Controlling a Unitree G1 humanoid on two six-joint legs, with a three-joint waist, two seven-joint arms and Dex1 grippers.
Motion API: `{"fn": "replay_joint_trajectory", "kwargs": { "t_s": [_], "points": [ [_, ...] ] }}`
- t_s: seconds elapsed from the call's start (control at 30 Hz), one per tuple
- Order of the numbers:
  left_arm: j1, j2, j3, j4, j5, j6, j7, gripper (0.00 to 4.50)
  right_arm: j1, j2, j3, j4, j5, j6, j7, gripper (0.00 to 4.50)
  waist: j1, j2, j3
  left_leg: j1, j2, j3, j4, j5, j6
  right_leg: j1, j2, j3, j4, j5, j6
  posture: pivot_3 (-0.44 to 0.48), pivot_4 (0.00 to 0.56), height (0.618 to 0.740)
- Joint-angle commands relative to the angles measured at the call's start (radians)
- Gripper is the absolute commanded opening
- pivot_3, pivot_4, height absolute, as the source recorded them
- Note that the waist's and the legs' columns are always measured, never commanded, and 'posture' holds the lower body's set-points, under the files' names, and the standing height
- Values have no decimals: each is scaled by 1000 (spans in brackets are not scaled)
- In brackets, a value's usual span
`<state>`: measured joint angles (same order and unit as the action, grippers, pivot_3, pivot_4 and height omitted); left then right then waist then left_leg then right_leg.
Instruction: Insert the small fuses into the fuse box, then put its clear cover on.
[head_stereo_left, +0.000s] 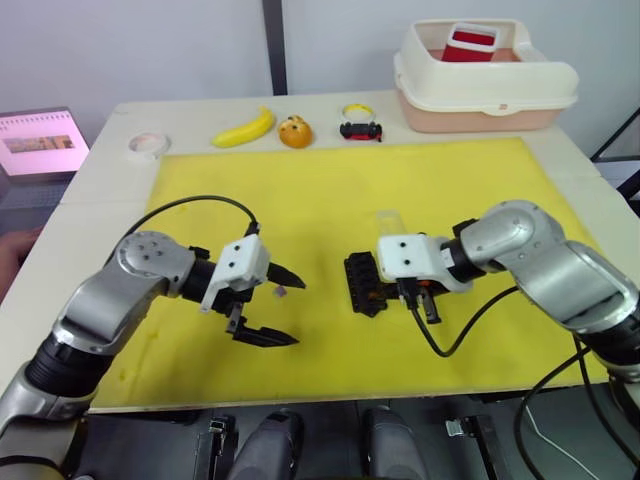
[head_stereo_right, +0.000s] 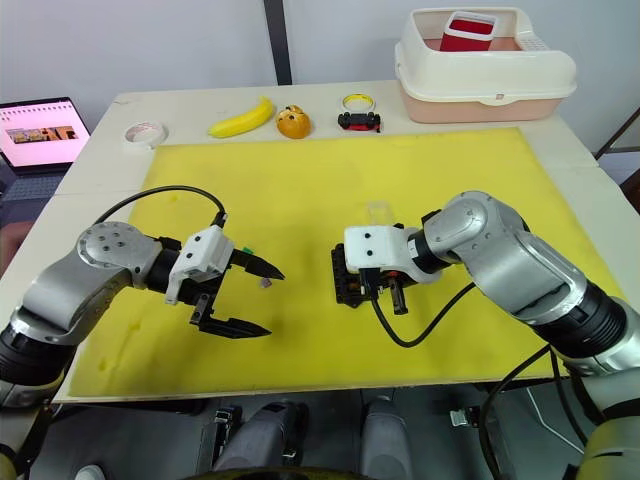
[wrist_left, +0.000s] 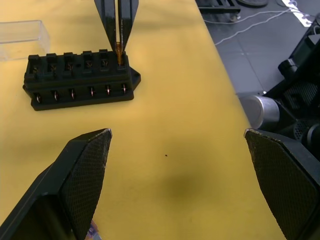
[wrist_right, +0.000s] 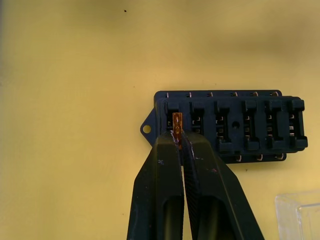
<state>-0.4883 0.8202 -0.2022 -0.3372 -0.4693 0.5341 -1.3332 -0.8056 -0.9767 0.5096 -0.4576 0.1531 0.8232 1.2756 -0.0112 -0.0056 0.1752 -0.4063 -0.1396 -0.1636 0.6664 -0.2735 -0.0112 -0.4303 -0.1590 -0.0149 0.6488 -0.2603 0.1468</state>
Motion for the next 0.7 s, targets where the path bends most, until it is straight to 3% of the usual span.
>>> {"fn": "replay_joint_trajectory", "kwargs": {
  "t_s": [0.03, 0.7],
  "points": [
    [-15, 1, 12, -37, -11, -1, 5, 4473, -2, 5, 10, -11, -16, -11, 13, 0, 0, 0, 0, 0, 0, 0, 0, 0, 0, 0, 0, 0, 0, 0, 0, 0, 150, 740],
    [-25, -10, 9, -62, -22, 27, 24, 4473, 2, 30, 51, 27, -76, -58, 49, 0, -1, 0, 0, 0, 0, 0, 0, 0, 0, 0, 0, 0, 0, 0, 0, 0, 150, 740]
  ]
}}
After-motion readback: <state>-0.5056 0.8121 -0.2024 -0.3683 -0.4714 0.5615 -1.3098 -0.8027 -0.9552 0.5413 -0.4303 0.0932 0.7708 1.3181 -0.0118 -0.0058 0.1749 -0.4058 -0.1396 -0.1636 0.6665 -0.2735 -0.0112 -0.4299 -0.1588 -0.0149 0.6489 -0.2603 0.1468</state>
